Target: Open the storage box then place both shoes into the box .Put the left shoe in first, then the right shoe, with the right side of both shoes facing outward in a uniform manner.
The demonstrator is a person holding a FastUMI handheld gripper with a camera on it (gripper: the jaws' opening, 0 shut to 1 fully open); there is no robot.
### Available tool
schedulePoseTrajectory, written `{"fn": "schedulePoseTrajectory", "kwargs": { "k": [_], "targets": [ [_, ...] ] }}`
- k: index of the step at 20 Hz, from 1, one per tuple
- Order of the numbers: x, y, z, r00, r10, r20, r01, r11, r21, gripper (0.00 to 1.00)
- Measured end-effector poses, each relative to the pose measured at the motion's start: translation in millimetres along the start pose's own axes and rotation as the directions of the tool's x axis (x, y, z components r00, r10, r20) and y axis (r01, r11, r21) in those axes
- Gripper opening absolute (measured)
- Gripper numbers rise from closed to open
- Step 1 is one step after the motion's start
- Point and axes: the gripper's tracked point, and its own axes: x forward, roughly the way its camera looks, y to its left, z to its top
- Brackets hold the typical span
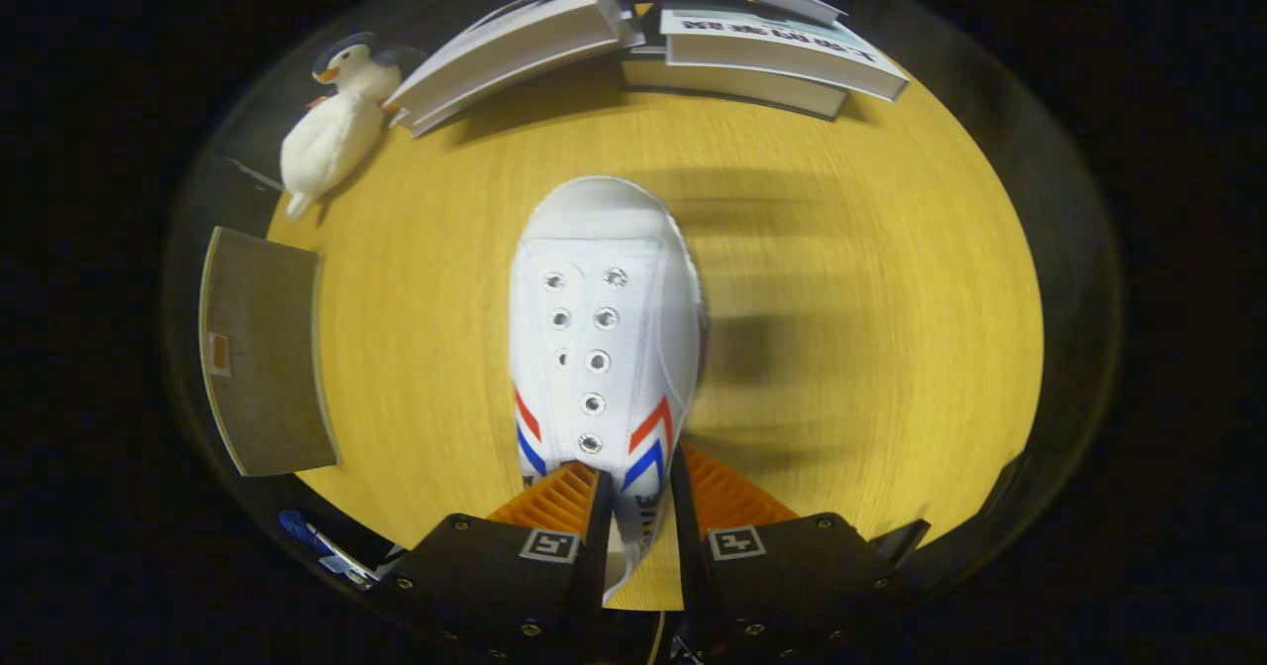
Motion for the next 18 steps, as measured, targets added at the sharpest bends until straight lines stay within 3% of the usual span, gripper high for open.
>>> {"fn": "schedulePoseTrajectory", "kwargs": {
  "k": [1,3,4,9,13,18],
  "targets": [
    [5,-8,-1,0.999,-0.040,0.008,0.040,0.998,-0.051,0.33],
    [-7,-10,4,0.998,-0.051,0.024,0.052,0.998,-0.046,0.08],
    [-15,-7,5,0.999,-0.031,0.018,0.032,0.999,-0.041,0.02],
    [-20,13,-11,0.996,0.091,-0.026,-0.089,0.995,0.051,0.02],
    [-46,27,-12,0.993,0.112,-0.029,-0.112,0.993,0.029,0.02],
    [-87,53,-5,0.995,0.093,0.028,-0.090,0.993,-0.079,0.02]
  ]
}}
